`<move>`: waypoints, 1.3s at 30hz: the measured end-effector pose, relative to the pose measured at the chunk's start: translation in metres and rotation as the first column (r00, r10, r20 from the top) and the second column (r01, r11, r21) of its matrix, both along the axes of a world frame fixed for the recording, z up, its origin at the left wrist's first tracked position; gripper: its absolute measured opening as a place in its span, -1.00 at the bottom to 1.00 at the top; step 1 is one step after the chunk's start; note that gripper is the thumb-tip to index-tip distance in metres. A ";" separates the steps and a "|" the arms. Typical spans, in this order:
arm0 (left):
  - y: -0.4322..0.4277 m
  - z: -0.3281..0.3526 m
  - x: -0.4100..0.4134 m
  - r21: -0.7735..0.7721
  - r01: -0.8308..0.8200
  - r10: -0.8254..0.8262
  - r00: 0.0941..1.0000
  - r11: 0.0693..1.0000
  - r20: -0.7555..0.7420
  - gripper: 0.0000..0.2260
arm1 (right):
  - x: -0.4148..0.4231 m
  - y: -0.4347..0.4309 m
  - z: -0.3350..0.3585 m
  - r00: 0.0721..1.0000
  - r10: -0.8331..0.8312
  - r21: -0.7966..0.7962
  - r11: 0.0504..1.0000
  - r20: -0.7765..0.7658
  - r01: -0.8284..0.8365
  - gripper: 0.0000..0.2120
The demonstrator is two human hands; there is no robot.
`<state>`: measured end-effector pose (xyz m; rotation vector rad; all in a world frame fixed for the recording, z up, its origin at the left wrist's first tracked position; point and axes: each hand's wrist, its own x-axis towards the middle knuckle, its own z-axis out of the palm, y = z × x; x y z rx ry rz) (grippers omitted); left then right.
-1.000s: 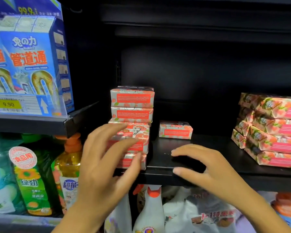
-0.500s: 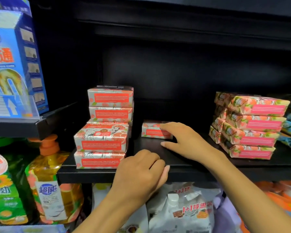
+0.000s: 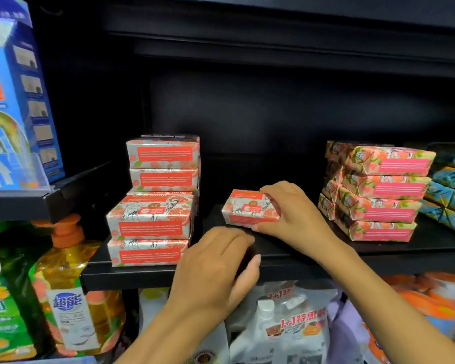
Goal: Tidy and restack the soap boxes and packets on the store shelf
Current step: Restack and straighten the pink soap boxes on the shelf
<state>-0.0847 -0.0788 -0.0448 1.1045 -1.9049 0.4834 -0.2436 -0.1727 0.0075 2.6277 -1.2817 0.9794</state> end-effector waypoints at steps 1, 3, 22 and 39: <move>0.002 0.004 -0.001 0.032 0.052 -0.047 0.992 0.998 -0.120 -0.70 | -0.004 0.005 -0.002 0.999 0.016 -0.071 0.997 0.040 -0.013 -0.47; 0.005 0.011 -0.004 0.087 0.133 -0.092 0.925 0.987 -0.368 -0.58 | -0.013 0.016 -0.003 0.985 0.086 -0.164 0.985 0.152 -0.061 -0.40; 0.001 0.029 -0.011 -0.082 0.409 -0.391 0.766 0.909 -0.509 -0.63 | -0.048 0.066 0.014 0.851 0.277 0.262 0.869 0.446 -0.420 -0.25; 0.007 0.038 -0.004 0.097 0.662 -0.379 0.537 0.744 -0.754 -0.66 | -0.029 0.068 0.000 0.903 0.336 -0.166 0.939 0.266 -0.300 -0.35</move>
